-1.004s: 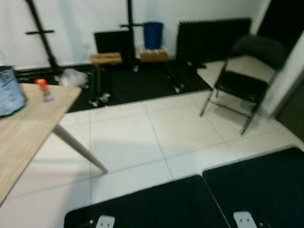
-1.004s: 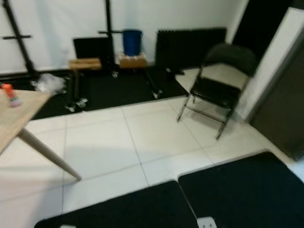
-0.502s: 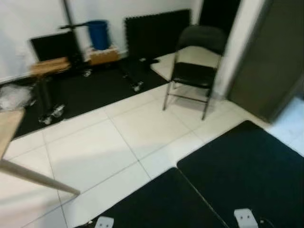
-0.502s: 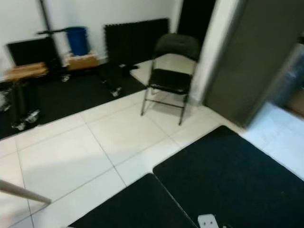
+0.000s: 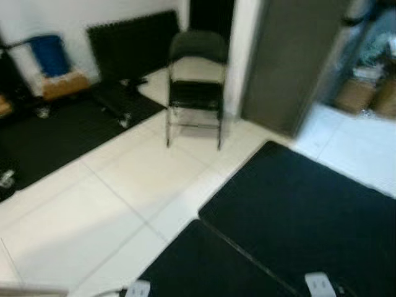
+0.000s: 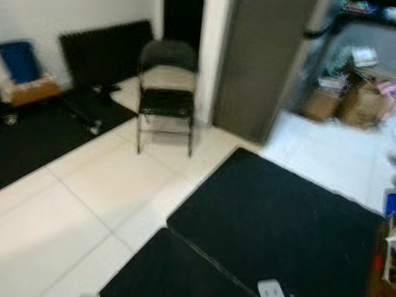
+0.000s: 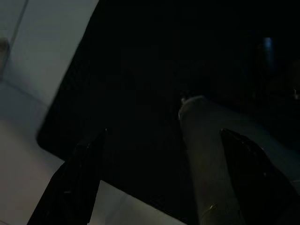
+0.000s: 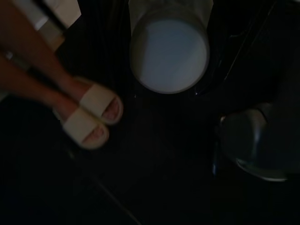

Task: Restocking fridge

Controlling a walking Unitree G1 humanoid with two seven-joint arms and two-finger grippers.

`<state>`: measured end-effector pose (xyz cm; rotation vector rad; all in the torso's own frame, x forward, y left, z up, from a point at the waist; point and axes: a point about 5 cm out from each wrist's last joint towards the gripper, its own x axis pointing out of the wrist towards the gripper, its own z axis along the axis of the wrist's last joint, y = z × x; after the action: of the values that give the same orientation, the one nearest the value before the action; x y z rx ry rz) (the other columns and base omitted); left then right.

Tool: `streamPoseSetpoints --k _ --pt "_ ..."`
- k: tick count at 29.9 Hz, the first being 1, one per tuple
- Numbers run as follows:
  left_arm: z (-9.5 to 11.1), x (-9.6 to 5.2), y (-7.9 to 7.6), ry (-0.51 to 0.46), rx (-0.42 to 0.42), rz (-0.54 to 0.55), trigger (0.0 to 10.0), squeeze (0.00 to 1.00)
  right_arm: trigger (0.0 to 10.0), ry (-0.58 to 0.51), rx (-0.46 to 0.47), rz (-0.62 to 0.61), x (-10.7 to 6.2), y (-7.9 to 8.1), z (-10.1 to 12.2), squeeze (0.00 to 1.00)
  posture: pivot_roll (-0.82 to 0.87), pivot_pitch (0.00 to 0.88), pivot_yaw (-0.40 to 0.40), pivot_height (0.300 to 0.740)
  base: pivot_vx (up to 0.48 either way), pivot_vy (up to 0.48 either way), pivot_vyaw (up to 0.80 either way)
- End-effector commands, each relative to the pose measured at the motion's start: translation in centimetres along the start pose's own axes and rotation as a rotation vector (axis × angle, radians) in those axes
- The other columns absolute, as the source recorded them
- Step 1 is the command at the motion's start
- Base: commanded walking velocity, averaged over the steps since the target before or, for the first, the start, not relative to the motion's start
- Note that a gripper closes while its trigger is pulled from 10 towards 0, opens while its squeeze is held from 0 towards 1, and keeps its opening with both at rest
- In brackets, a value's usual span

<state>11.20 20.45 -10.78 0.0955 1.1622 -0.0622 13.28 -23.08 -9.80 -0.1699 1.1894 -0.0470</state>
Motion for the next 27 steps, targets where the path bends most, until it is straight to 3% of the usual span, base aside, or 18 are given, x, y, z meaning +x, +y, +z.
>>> streamPoseSetpoints --k 1,27 --pt "-0.32 0.02 -0.39 0.013 -0.009 -0.011 10.0 0.00 10.0 -0.001 0.013 -0.017 -0.05 -0.53 0.02 0.00 -0.02 0.000 -0.038 0.740 0.000 0.000 -0.79" --pt "0.08 0.03 -0.14 -0.002 -0.017 -0.010 10.0 0.00 10.0 -0.005 0.021 -0.002 0.03 0.14 0.17 0.00 -0.01 0.000 -0.027 0.740 0.000 0.000 -0.79"
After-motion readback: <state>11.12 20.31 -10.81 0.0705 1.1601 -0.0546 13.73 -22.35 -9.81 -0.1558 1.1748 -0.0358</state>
